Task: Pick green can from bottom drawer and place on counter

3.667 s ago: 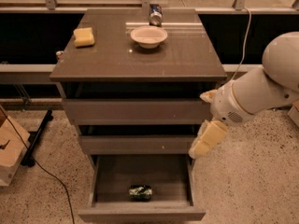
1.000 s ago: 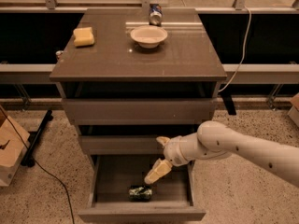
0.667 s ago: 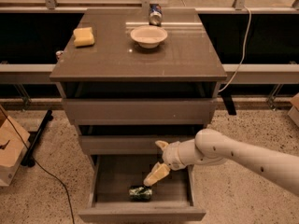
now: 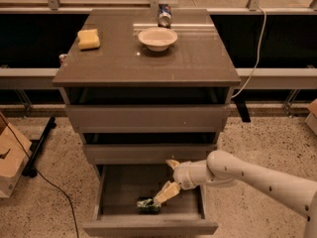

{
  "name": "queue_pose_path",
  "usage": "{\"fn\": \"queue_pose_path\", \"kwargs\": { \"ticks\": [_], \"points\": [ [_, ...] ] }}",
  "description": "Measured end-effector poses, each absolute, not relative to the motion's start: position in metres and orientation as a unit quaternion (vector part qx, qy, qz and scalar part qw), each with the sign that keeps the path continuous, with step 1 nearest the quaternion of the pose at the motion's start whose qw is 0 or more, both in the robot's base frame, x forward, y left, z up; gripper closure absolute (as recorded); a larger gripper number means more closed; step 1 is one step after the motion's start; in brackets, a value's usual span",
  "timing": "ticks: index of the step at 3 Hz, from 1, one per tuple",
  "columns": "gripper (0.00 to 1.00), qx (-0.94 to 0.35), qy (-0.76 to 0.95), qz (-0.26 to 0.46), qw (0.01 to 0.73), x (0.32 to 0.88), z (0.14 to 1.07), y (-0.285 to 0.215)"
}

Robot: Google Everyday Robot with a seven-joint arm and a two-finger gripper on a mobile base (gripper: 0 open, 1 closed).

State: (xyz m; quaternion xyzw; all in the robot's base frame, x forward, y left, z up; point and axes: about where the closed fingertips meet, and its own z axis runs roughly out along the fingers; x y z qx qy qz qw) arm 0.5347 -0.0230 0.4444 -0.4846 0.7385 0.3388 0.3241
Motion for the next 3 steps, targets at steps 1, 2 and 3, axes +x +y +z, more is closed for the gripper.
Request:
{"fn": "queue_pose_path", "kwargs": {
  "ticks": [1,2,3],
  "points": [
    [0.0,-0.502,0.738,0.319,0.319,0.537,0.435,-0.014],
    [0.0,-0.519,0.737,0.299,0.314,0.542,0.41,-0.005],
    [0.0,-0.522,0.739,0.295,0.308,0.55,0.365,0.002]
  ]
}}
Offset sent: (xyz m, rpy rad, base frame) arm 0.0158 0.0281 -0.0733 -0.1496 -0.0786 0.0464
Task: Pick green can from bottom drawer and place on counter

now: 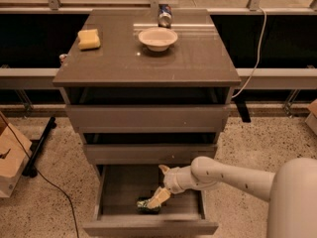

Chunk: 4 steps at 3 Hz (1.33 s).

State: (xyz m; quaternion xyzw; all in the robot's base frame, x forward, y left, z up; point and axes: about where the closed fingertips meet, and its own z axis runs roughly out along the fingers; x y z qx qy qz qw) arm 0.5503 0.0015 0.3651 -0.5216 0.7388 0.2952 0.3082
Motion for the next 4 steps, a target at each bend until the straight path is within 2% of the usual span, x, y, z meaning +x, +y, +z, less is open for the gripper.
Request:
{"fn": "queue_pose_path", "kwargs": {
  "ticks": [4],
  "points": [
    [0.0,-0.446,0.758,0.361,0.31,0.588,0.21,-0.01]
  ]
}}
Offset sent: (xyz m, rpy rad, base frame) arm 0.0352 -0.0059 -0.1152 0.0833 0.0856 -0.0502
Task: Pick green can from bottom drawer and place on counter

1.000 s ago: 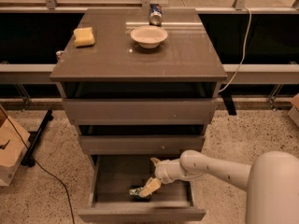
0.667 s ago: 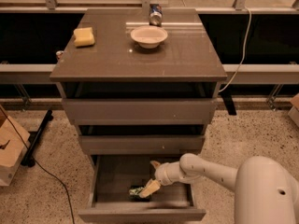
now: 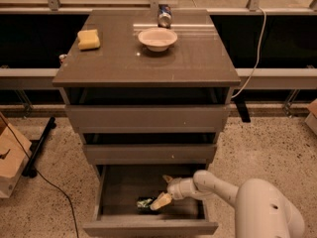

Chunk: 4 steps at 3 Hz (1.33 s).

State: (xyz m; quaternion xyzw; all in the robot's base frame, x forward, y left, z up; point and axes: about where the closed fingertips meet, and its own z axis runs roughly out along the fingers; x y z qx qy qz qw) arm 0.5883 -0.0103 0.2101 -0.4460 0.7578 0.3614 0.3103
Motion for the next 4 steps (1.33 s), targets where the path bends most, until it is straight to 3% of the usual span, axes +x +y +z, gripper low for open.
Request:
{"fn": "queue_pose_path", "kwargs": {
  "ticks": [3,4],
  "points": [
    [0.02,-0.398,0.772,0.395,0.298,0.592,0.13,-0.003],
    [0.25,-0.398,0.776,0.391,0.295,0.579,0.127,-0.004]
  ]
}}
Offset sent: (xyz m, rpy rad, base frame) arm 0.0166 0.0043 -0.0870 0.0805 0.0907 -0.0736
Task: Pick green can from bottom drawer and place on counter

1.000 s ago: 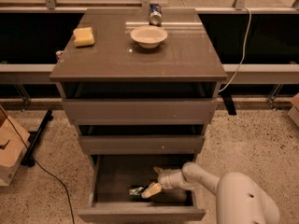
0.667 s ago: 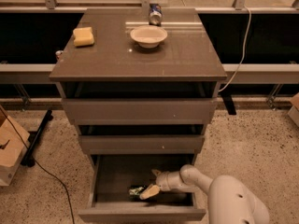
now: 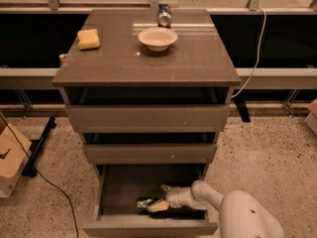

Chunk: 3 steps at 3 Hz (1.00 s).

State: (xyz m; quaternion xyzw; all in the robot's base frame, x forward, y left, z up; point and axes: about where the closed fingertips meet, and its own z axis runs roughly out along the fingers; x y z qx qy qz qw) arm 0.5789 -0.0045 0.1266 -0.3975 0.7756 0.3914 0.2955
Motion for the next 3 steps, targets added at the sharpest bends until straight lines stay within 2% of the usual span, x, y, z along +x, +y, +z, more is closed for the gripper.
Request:
{"fn": "queue_pose_path", "kwargs": {
  "ticks": [2,3],
  "points": [
    [0.7,-0.447,0.739,0.415,0.285,0.536,0.146,0.005],
    [1.0,-0.503,0.677,0.471,0.26,0.515,0.203,0.044]
  ]
}}
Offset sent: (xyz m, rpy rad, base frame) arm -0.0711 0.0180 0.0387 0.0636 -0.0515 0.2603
